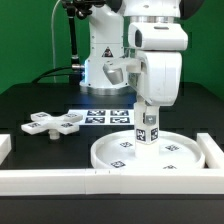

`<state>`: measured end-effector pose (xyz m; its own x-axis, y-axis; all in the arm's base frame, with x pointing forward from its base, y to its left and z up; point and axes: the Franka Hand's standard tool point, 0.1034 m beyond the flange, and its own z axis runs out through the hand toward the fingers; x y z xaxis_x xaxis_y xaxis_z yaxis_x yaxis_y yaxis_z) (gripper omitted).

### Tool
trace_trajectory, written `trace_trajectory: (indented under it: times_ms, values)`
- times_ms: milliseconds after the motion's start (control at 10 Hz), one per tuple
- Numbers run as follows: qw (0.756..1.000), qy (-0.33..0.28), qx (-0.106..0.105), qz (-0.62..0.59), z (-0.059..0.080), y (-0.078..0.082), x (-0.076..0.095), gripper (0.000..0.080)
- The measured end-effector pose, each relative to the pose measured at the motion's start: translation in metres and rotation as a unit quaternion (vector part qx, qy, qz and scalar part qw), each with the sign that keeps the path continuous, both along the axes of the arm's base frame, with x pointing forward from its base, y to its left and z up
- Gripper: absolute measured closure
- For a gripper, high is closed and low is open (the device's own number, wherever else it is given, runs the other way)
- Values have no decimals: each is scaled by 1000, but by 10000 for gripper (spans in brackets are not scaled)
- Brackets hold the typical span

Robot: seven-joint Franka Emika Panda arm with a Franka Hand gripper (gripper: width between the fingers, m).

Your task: Assemble round table

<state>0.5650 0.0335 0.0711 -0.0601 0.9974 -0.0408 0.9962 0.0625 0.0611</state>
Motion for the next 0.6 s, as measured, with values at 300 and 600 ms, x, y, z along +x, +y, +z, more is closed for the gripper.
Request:
trace_trajectory:
  times_ms: [300,600]
  values:
    - [980,-11,21,-197,-1,4,-6,387]
    - [935,-14,34,-352,-1,9,-5,387]
